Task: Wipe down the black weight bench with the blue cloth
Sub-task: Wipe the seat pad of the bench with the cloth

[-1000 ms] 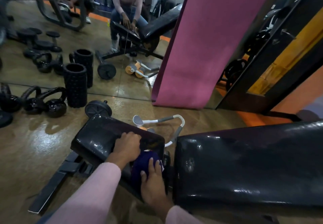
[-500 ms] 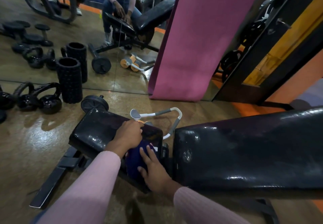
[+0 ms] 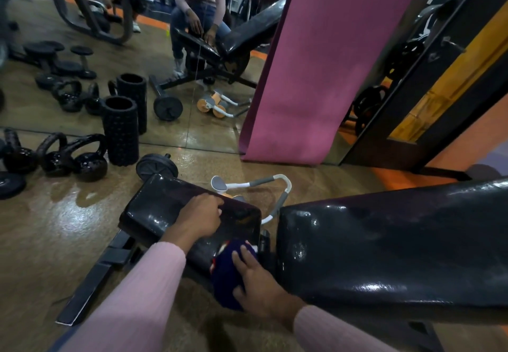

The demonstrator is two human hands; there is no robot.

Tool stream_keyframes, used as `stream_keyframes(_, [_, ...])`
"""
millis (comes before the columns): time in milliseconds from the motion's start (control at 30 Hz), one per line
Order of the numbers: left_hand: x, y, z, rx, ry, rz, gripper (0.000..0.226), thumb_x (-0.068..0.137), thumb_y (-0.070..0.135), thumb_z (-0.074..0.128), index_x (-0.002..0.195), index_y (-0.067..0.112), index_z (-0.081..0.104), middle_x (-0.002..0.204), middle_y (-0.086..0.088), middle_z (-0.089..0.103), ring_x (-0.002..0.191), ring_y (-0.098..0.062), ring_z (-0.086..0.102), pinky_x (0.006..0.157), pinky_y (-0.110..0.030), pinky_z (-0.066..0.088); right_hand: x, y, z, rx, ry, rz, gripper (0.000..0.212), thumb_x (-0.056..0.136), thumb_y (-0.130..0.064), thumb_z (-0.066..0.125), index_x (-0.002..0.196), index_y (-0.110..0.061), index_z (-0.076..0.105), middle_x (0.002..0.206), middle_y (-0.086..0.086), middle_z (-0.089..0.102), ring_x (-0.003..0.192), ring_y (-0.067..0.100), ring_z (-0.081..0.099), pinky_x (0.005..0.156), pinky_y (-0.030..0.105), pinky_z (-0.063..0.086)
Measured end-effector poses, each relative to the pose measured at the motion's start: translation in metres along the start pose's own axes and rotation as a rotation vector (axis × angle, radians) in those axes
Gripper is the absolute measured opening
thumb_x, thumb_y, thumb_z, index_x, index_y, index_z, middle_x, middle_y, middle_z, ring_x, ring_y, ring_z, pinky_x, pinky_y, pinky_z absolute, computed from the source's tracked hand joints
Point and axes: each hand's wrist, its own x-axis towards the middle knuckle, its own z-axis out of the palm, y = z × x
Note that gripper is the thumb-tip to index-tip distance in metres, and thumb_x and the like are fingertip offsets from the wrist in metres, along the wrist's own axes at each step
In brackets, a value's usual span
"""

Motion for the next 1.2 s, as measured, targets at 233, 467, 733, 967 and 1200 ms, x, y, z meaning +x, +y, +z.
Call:
stream_keyframes(233, [0.001,-0.009,-0.004,-0.019,-0.003,-0.033,0.038,0.096,0.019,0.051,0.133,0.019,0.056,0.137,-0.008,0.055,0.126,-0.026,0.051,0.103,-0.037,0.044,0.066,0.009,-0.033,0.009,0.043,0.161,0.061,0.1,-0.017,0.031,0.152,-0.006,0.002,0.161,0.016,-0.002,0.148,0.032,0.002,0.12,0.035,0.012])
stream_keyframes(467, [0.007,-0.006,-0.007,-0.091,0.024,-0.019,0.035,0.094,0.018,0.051,0.128,0.019,0.06,0.13,-0.009,0.059,0.12,-0.027,0.055,0.097,-0.036,0.047,0.036,0.019,-0.012,-0.028,0.091,-0.01,0.068,0.098,-0.021,0.046,0.154,-0.02,0.008,0.162,0.002,-0.002,0.148,0.025,0.011,0.118,0.033,0.014])
stream_keyframes(733, [0.01,-0.015,-0.013,-0.14,0.068,-0.003,0.029,0.092,0.015,0.051,0.117,0.016,0.066,0.121,-0.009,0.065,0.113,-0.027,0.059,0.093,-0.036,0.049,0.09,0.016,-0.048,0.026,0.113,0.184,0.071,0.094,-0.012,0.045,0.153,-0.009,0.006,0.161,0.015,0.004,0.148,0.031,0.006,0.119,0.037,0.017])
stream_keyframes(967, [0.013,-0.009,-0.017,-0.191,0.082,0.004,0.028,0.093,0.015,0.049,0.115,0.019,0.067,0.113,-0.008,0.066,0.105,-0.026,0.061,0.088,-0.038,0.052,0.063,0.034,-0.036,-0.04,0.156,-0.029,0.065,0.096,-0.014,0.038,0.154,-0.015,0.008,0.162,0.004,0.001,0.149,0.021,0.003,0.12,0.028,0.005])
stream_keyframes(1200, [0.014,-0.011,-0.021,-0.167,0.098,-0.009,0.033,0.095,0.015,0.049,0.125,0.018,0.061,0.121,-0.012,0.062,0.113,-0.029,0.057,0.093,-0.035,0.048,0.106,0.005,-0.078,0.049,0.087,0.208,0.061,0.096,-0.014,0.041,0.151,-0.008,0.016,0.16,0.01,0.014,0.145,0.03,0.019,0.116,0.038,0.02])
